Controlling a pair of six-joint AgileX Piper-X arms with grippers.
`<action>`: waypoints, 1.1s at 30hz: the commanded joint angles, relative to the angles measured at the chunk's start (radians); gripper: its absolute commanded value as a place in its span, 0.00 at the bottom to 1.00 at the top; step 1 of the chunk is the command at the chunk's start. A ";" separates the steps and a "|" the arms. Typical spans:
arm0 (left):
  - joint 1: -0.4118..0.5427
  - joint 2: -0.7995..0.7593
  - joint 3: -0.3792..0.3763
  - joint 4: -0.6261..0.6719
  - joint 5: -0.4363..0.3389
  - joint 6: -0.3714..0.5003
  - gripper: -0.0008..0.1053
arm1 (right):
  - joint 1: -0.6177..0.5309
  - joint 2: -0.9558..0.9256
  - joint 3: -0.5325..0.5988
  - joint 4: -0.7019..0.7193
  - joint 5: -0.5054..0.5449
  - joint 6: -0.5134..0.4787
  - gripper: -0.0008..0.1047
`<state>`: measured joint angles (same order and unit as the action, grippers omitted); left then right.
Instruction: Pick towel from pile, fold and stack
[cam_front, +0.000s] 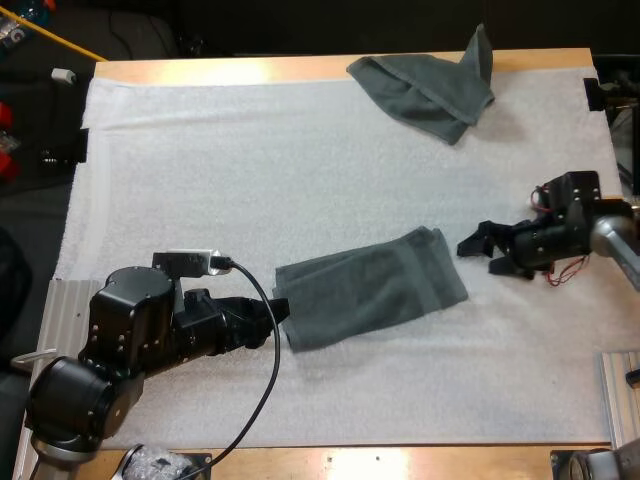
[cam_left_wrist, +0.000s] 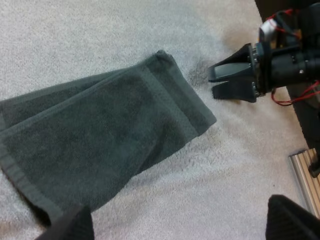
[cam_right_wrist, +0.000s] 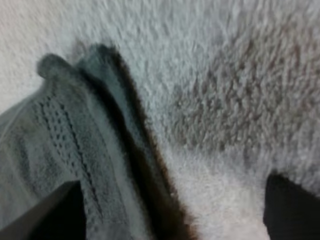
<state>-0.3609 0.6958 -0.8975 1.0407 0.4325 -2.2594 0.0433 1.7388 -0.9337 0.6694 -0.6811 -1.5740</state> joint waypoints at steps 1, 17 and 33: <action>0.000 -0.004 -0.003 -0.005 -0.014 -0.010 0.65 | 0.022 0.012 -0.005 -0.006 -0.014 0.001 0.70; 0.000 -0.004 -0.003 -0.005 -0.010 -0.010 0.65 | 0.219 0.065 -0.003 -0.035 0.069 0.132 0.54; 0.000 -0.004 0.004 0.019 0.068 0.022 0.65 | 0.219 -0.087 -0.003 0.136 0.237 0.104 0.01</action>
<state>-0.3609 0.6958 -0.8947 1.0532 0.4922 -2.2430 0.2606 1.6732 -0.9366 0.7836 -0.4772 -1.4579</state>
